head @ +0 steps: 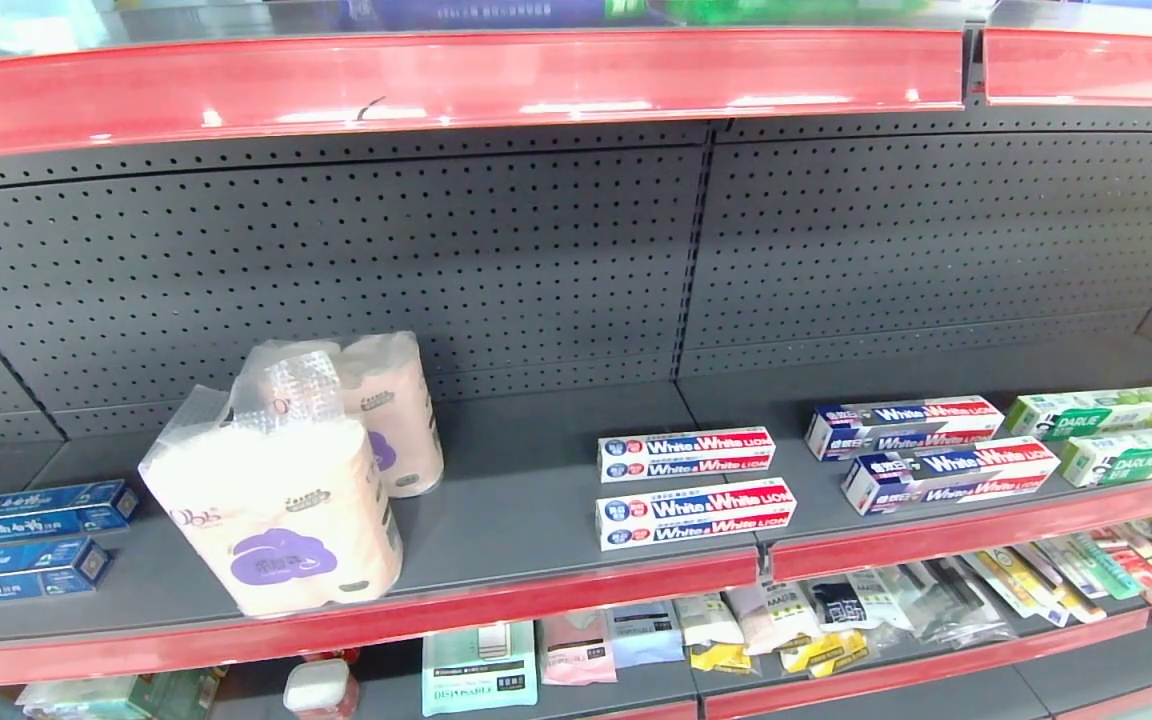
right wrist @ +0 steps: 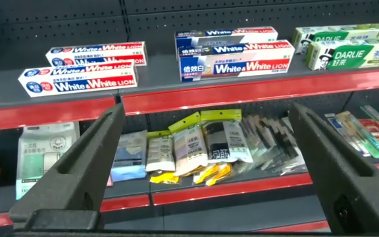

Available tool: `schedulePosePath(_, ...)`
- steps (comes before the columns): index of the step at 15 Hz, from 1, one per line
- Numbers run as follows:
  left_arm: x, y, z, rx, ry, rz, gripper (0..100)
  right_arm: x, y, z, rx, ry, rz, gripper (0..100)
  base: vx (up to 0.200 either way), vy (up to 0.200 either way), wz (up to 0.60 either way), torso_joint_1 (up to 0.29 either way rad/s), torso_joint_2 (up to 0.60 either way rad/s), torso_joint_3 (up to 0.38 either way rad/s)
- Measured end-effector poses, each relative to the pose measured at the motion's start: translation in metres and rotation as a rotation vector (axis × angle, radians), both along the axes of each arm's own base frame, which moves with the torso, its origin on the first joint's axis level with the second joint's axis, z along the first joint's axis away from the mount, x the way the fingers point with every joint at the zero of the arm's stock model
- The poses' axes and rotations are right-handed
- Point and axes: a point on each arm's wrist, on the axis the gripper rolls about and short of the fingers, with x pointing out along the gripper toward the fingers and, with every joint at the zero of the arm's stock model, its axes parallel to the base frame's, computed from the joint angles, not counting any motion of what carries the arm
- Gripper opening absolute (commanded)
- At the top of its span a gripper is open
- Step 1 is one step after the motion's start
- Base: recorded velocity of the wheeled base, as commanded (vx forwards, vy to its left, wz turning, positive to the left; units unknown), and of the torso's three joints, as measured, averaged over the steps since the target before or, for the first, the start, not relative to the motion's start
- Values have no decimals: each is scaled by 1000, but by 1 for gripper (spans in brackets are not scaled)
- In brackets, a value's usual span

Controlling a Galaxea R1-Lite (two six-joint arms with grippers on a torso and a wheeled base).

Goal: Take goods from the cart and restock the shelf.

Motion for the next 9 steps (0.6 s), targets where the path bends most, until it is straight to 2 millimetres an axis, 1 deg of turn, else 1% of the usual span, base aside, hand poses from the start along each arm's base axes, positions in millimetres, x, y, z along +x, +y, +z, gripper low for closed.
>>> schedulePosePath(2,21,3,4,-16,86,121,100,0,0,0,0,0,0,100,0,0,0,0,0,0)
schedulePosePath(5,51,17,-2,-57,232,272,100,0,0,0,0,0,0,100,0,0,0,0,0,0)
schedulePosePath(7,65,25,-8,-78,304,313,100,0,0,0,0,0,0,100,0,0,0,0,0,0)
schedulePosePath(9,83,34,-18,-103,410,330,100,0,0,0,0,0,0,100,0,0,0,0,0,0)
